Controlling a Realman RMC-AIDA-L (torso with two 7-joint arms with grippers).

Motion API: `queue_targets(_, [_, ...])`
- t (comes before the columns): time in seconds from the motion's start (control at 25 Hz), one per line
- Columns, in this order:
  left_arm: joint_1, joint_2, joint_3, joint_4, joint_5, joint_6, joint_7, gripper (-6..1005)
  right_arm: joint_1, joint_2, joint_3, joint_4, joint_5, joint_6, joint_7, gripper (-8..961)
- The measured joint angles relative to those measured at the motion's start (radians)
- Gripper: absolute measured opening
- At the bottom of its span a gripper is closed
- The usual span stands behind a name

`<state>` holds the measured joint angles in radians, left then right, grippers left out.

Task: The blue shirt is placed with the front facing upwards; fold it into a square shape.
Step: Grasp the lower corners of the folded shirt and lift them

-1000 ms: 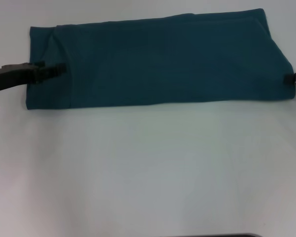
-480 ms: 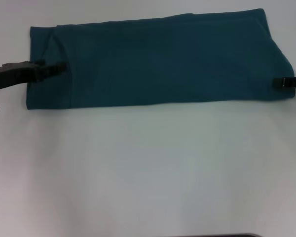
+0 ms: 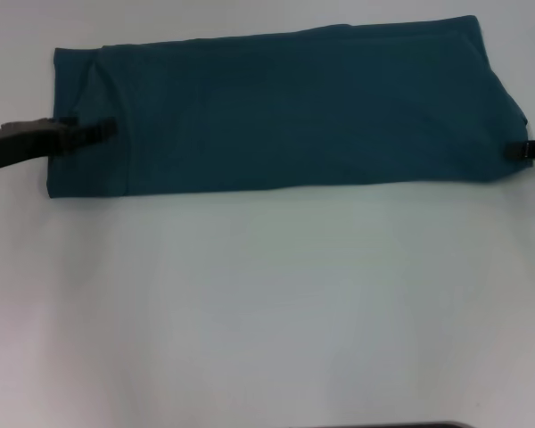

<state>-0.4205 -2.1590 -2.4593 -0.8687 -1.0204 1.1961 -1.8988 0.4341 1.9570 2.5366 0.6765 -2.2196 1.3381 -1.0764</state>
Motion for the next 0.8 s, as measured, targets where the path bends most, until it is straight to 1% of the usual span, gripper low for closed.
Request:
queue_targets(0.2, [0.001,0.006,-0.002,0.027,0.02,-0.026,-0.006,722,0.002,0.0,0.001,0.0,0.001,-0.009,-0.002,13])
queue_targets(0.4, [0.021,0.009,-0.006,0.023,0.029,-0.019,-0.01,722,0.006,0.0,0.0,0.0,0.001,-0.01,-0.002,13])
queue_targets(0.68, [0.055,0.035,-0.006,0.02,0.026,0.018,-0.033,722,0.008,0.0,0.0,0.0,0.001,-0.01,-0.002,13])
queue_targets(0.8, [0.058,0.042,-0.006,0.019,0.028,0.03,-0.036,722,0.008,0.0,-0.001,0.0,0.002,-0.01,-0.001,13])
